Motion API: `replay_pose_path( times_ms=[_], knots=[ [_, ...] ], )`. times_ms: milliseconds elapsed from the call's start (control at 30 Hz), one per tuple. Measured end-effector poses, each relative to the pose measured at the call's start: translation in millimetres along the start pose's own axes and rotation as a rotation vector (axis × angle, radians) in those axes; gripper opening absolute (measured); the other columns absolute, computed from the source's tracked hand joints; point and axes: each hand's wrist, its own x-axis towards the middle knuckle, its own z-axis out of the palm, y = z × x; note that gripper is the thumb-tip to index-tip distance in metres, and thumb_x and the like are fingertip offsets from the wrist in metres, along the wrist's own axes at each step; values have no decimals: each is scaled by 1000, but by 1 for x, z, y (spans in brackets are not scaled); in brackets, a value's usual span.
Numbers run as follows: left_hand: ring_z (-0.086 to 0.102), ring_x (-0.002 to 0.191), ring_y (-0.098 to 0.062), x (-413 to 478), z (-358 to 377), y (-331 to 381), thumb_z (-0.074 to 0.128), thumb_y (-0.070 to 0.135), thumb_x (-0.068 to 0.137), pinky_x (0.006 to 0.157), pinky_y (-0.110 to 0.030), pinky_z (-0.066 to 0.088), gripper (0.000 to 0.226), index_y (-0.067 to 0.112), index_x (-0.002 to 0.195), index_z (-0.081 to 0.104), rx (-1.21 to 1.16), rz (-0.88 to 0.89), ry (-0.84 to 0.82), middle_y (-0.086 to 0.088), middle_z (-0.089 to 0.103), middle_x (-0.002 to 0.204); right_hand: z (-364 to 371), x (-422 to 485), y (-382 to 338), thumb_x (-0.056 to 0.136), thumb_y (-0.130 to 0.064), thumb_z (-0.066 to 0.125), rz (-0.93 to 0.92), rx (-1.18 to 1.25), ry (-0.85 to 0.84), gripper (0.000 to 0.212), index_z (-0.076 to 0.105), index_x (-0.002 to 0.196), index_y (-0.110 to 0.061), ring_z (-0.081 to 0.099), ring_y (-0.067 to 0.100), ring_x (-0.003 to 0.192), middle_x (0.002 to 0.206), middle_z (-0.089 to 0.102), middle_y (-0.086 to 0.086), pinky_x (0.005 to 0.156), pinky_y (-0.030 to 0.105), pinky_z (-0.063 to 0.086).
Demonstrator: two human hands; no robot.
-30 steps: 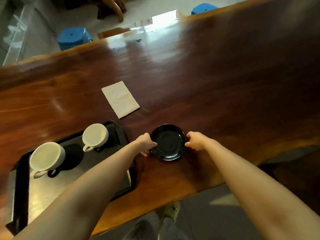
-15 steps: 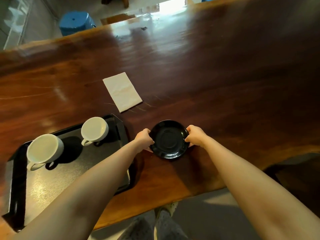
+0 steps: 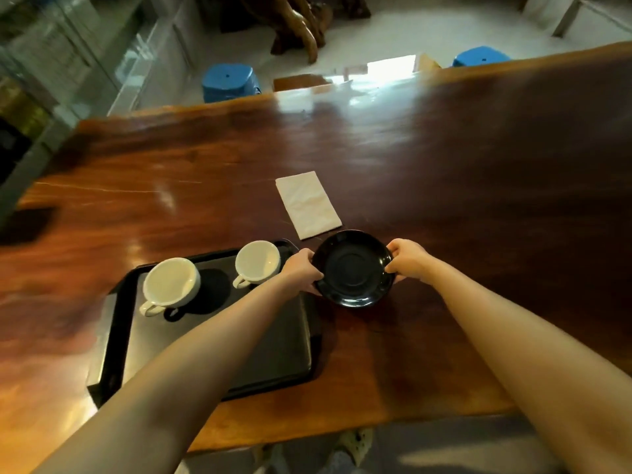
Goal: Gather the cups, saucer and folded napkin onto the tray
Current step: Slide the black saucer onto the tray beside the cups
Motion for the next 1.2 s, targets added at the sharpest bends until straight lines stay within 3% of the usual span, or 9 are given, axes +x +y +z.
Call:
replay_pose_path(
  times_ms=[200, 333, 433, 500, 567, 667, 867, 1000, 1200],
  knots=[
    [64, 93, -32, -36, -70, -36, 56, -11, 84, 62, -39, 60, 34, 5, 113, 50, -288, 72, 60, -12, 58, 97, 36, -17, -72, 82, 12, 56, -155, -15, -68, 32, 55, 110, -2, 66, 30, 88, 95, 64, 15, 78, 44, 58],
    [63, 81, -22, -61, -140, -106, 60, -7, 82, 47, -28, 58, 31, 14, 103, 48, -388, 82, 188, -11, 59, 103, 113, -31, -131, 82, 12, 56, -221, 3, -170, 28, 55, 107, -1, 66, 28, 81, 100, 62, 20, 69, 36, 59],
    [60, 76, -21, -72, -147, -129, 60, -5, 84, 41, -19, 53, 33, 9, 112, 50, -413, 47, 230, -14, 58, 102, 133, -39, -136, 83, 12, 54, -221, 33, -236, 25, 54, 100, -7, 64, 20, 72, 90, 61, 12, 62, 29, 59],
    [60, 80, -23, -80, -151, -145, 59, -3, 85, 46, -21, 55, 36, 6, 119, 51, -378, 22, 263, -13, 59, 101, 148, -45, -135, 83, 12, 55, -204, 40, -266, 25, 54, 99, -8, 62, 17, 70, 82, 57, 6, 55, 23, 58],
    [64, 89, -28, -84, -161, -179, 61, 0, 83, 69, -37, 61, 32, 5, 114, 54, -280, -5, 309, -11, 62, 100, 180, -47, -138, 83, 12, 56, -180, 37, -302, 24, 54, 93, -10, 59, 14, 66, 75, 51, 2, 51, 21, 57],
    [64, 100, -31, -90, -170, -222, 63, 4, 80, 87, -50, 55, 26, 13, 102, 52, -187, -93, 315, -10, 62, 100, 225, -46, -134, 82, 12, 55, -137, 1, -385, 25, 56, 90, -12, 63, 16, 68, 77, 58, 5, 57, 25, 58],
    [63, 102, -31, -87, -182, -273, 66, 4, 82, 82, -44, 57, 38, 4, 117, 53, -109, -199, 287, -14, 63, 109, 289, -38, -126, 82, 8, 59, -30, -47, -401, 26, 54, 96, -13, 67, 22, 83, 87, 62, 9, 70, 33, 60],
    [61, 92, -24, -82, -188, -283, 64, 7, 83, 67, -27, 47, 38, 6, 119, 54, 30, -219, 271, -12, 63, 109, 311, -35, -124, 82, 10, 58, 12, -44, -370, 25, 54, 96, -11, 63, 16, 73, 79, 59, 6, 60, 27, 59],
    [67, 91, -31, -71, -195, -286, 61, 6, 83, 75, -39, 59, 32, 7, 113, 51, 47, -219, 237, -12, 62, 104, 326, -26, -124, 82, 12, 54, 38, -48, -329, 27, 57, 101, -7, 64, 23, 87, 81, 59, 8, 72, 35, 59]
  ],
)
